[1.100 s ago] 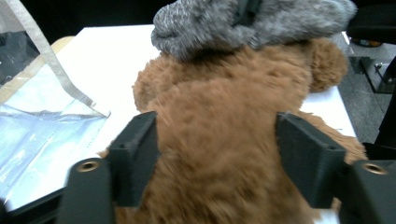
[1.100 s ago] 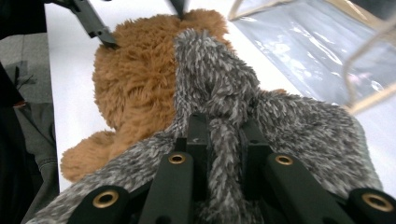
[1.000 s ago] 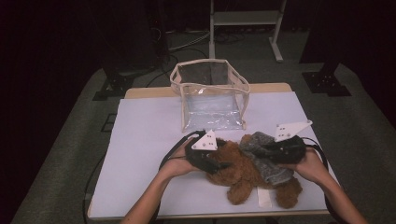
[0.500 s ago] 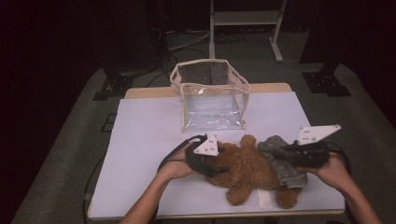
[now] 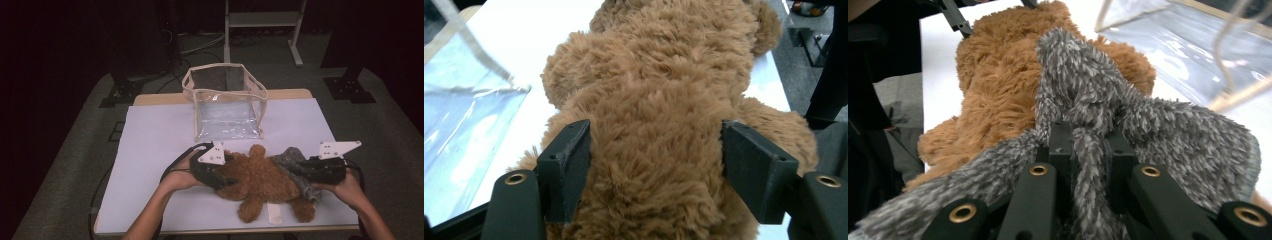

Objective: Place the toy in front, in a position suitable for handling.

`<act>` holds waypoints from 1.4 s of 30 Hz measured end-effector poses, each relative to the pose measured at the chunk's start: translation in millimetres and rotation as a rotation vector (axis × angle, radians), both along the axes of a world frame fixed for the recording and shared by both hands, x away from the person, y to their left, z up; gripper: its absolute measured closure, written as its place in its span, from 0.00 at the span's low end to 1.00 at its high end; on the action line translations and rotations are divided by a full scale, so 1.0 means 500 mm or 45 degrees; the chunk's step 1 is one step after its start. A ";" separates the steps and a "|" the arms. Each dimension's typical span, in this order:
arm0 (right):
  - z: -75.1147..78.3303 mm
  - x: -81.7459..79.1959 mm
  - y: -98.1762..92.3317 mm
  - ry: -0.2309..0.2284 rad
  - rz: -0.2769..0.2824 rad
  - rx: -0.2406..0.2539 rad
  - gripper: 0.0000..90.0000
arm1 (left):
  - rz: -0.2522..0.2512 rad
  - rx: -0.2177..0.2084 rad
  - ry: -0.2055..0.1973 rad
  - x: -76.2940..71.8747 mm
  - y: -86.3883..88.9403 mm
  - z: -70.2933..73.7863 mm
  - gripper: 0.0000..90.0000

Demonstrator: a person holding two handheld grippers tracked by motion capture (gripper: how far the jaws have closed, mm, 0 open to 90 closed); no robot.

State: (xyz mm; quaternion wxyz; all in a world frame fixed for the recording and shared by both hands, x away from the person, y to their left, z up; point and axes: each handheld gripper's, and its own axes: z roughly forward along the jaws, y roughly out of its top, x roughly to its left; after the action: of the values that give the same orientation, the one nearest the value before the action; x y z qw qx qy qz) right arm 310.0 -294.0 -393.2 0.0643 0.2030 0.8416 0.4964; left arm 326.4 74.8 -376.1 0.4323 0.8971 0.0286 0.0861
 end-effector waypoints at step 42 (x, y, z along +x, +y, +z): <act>0.043 0.002 0.142 -0.106 0.150 -0.036 0.86 | 0.029 0.025 0.027 -0.014 0.087 -0.022 0.35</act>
State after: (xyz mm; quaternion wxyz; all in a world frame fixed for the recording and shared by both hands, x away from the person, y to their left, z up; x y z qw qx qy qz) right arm 311.2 -223.0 -371.4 0.0729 0.1314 0.8556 0.4954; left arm 319.4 118.4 -387.2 0.4221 0.9019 0.0427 0.0817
